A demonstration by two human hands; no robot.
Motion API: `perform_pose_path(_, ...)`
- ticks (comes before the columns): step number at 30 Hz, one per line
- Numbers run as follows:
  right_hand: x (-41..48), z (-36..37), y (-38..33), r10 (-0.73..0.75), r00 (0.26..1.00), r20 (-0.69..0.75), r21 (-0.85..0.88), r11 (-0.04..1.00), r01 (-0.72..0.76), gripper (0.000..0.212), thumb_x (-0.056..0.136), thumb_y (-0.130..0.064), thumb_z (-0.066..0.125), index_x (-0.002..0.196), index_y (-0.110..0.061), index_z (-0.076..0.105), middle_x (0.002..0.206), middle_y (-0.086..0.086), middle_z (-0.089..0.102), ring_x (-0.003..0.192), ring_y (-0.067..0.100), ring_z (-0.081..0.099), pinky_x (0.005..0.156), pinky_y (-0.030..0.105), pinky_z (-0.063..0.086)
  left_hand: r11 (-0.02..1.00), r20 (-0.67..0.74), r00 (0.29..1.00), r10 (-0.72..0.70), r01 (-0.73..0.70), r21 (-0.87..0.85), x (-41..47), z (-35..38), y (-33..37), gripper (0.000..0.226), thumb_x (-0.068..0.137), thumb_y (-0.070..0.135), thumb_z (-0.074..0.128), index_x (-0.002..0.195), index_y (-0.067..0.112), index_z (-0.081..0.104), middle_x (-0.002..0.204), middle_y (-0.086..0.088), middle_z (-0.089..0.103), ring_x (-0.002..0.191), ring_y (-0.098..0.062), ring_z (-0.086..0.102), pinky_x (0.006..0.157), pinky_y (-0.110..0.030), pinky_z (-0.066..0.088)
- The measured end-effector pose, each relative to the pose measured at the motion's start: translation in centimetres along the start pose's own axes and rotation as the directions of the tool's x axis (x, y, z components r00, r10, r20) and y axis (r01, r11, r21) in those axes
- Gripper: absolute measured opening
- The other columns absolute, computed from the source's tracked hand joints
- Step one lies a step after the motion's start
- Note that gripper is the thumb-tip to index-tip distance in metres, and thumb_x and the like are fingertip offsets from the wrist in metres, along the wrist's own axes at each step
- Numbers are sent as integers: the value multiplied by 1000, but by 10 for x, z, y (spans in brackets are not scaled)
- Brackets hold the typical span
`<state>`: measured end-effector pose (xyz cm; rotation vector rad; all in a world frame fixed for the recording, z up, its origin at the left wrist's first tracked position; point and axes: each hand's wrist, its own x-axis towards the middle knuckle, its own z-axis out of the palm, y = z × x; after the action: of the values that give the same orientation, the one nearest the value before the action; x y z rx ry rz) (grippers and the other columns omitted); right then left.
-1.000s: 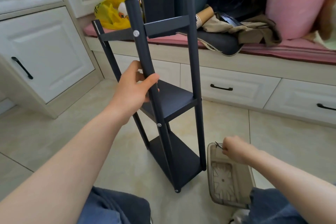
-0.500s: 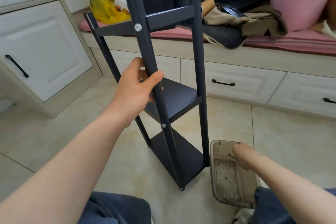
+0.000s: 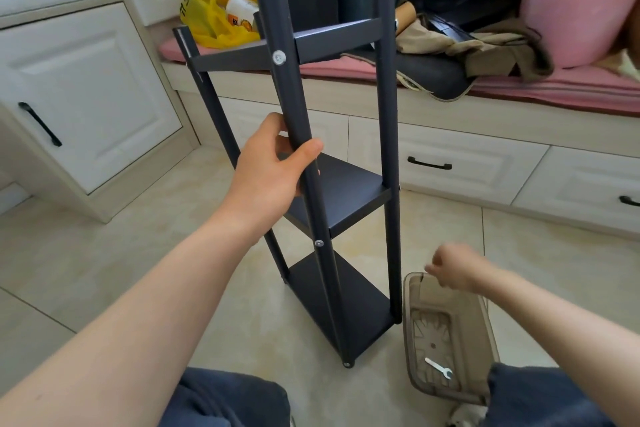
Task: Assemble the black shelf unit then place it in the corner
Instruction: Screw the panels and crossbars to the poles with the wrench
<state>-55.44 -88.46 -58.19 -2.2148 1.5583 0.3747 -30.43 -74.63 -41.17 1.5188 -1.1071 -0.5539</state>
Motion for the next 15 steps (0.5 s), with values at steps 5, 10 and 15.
perform_pose_path(5,-25,-80,-39,-107,965,-240,206,966,159,29,100,-26,55,89,-7,74,81,4,73,77,21,69,81,39,58,999,5,1000,24,-24,34,-2,-1,1,16,99,26,64,112,21,56,100,-5,69,84,-13,72,72,-44,64)
perform_pose_path(10,-71,-131,-73,-205,837,-507,343,843,415,21,96,-24,58,85,-17,74,76,-4,72,76,17,68,75,35,57,1000,16,1000,19,-19,10,-5,2,1,17,97,25,66,112,21,59,103,-5,67,98,-27,70,82,-50,61)
perform_pose_path(15,-105,-150,-118,-334,756,-563,536,549,642,23,97,-36,57,113,-24,69,98,-11,72,95,7,67,86,33,57,998,-14,1000,7,-7,-54,-8,12,3,13,90,27,76,99,31,67,91,3,74,90,-16,73,73,-40,65)
